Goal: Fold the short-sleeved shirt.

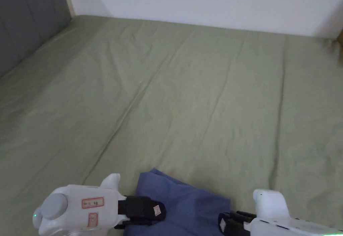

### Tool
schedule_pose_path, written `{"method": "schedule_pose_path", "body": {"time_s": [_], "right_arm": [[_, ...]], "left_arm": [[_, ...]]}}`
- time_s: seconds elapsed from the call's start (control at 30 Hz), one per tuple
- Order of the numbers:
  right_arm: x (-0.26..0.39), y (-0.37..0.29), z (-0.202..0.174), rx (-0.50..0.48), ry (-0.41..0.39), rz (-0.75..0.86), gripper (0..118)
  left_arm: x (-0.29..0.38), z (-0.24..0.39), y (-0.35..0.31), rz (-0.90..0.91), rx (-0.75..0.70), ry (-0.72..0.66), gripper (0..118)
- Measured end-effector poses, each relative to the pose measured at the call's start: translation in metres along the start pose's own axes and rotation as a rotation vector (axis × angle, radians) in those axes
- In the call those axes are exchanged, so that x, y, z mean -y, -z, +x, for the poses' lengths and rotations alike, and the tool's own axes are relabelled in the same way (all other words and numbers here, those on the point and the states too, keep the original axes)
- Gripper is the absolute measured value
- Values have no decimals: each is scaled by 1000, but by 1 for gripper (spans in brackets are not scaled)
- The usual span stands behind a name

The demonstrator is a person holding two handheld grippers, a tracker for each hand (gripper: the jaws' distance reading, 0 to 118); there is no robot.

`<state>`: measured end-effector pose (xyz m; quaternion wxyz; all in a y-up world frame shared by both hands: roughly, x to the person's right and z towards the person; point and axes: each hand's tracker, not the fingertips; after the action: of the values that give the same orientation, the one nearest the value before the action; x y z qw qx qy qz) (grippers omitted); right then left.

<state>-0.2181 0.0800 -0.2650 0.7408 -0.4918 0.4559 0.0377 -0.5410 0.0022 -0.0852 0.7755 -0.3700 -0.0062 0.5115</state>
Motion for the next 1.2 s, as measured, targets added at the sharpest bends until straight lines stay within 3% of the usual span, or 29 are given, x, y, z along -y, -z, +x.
{"method": "schedule_pose_path", "body": {"time_s": [0.1, 0.37, 0.63, 0.67, 0.73, 0.77, 0.8, 1.03, 1.1, 1.13, 1.2], "right_arm": [[-4, -3, 8, 14, 22, 17, 1], [2, -4, 31, 114, 97, 3, 1], [-1, 17, 40, 141, 154, -35, 1], [-3, 19, 39, 142, 162, -41, 1], [-5, 24, 36, 133, 158, -44, 1], [-7, 26, 33, 126, 150, -45, 1], [-8, 27, 31, 121, 144, -48, 1], [-10, 26, 29, 91, 129, -44, 1], [-8, 21, 29, 91, 127, -33, 1], [-7, 18, 29, 87, 128, -28, 1], [-4, 11, 30, 75, 138, -15, 1]], "left_arm": [[-23, -7, -35, 20, -128, 65, 24], [-98, -31, -119, 12, -766, 294, 24], [-154, -80, -145, -13, -1277, 434, 26], [-156, -82, -144, -20, -1297, 427, 35], [-156, -87, -145, -2, -1330, 450, 77], [-154, -86, -145, 8, -1385, 456, 94], [-152, -84, -147, 36, -1411, 459, 104], [-137, -46, -171, 170, -1272, 322, 105], [-122, -23, -171, 203, -1157, 323, 100], [-117, -11, -169, 221, -1083, 321, 75], [-102, 9, -161, 228, -947, 321, 7]]}}
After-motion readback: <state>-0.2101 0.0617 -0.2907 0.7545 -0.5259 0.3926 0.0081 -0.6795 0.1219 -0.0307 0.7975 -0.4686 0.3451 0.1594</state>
